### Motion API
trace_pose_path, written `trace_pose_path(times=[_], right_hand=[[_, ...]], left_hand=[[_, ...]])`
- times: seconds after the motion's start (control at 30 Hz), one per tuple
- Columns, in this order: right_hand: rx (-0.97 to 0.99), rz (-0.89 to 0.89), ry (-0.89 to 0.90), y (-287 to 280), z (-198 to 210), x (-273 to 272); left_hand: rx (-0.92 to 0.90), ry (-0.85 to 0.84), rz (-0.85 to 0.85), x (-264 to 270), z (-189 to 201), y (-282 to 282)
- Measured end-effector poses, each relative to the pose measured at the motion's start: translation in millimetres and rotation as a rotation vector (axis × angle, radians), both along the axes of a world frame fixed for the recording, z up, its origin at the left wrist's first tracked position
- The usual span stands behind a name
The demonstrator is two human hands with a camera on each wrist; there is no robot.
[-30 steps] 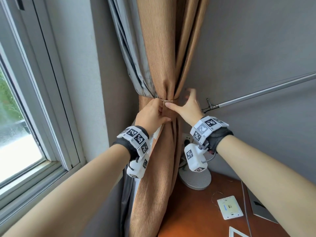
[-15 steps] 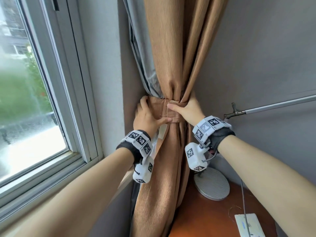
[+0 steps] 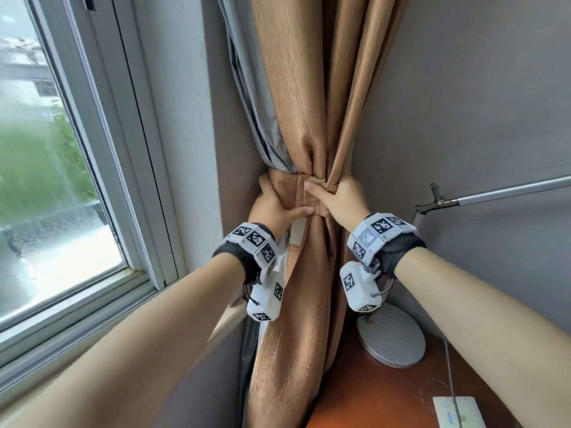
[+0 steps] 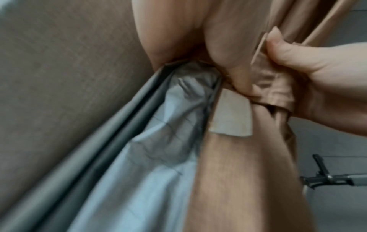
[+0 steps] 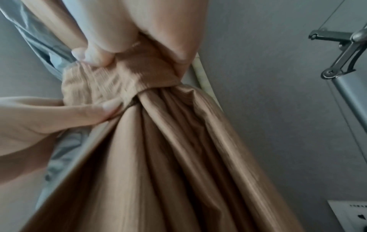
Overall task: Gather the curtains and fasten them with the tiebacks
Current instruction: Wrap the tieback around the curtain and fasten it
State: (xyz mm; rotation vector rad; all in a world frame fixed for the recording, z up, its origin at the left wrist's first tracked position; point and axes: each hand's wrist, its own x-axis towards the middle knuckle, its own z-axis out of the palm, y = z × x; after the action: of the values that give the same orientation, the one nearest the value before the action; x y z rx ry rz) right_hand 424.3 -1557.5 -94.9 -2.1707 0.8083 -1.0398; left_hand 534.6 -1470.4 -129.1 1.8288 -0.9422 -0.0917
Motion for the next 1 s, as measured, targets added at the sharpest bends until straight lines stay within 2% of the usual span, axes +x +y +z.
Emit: trace_pose_path(times=[0.1, 0.33, 0.47, 0.6, 0.83, 0.9, 1.0], right_hand=[[0.037, 0.034, 0.010, 1.9, 0.0, -2.5], [-0.076, 0.047, 0.133, 3.9, -2.9, -6.7], [-0.076, 0.048, 0.051, 8.7, -5.3, -8.5], [-0.048, 0.156, 0.056, 3.9, -7.5, -13.7], [-0.016, 0.191, 0.147, 20.2, -11.4, -29.6], [0.005, 0.172, 0.148, 31.3, -10.8, -31.1], [0.012, 0.050, 0.102, 57.3, -8.6, -29.5]], left_hand=[[0.023, 0.065, -0.043, -0.4, 0.8, 3.5], [0.004, 0.044, 0.068, -9.4, -0.6, 9.2], [0.001, 0.031, 0.104, -16.5, -2.6, 13.5], [-0.009, 0.008, 0.145, -22.6, -5.5, 19.4], [0.029, 0.053, 0.094, -31.1, -9.9, 40.5], [0.094, 0.010, 0.056, -32.1, -7.1, 56.1], [0.153, -0.077, 0.084, -31.0, -4.1, 97.7]])
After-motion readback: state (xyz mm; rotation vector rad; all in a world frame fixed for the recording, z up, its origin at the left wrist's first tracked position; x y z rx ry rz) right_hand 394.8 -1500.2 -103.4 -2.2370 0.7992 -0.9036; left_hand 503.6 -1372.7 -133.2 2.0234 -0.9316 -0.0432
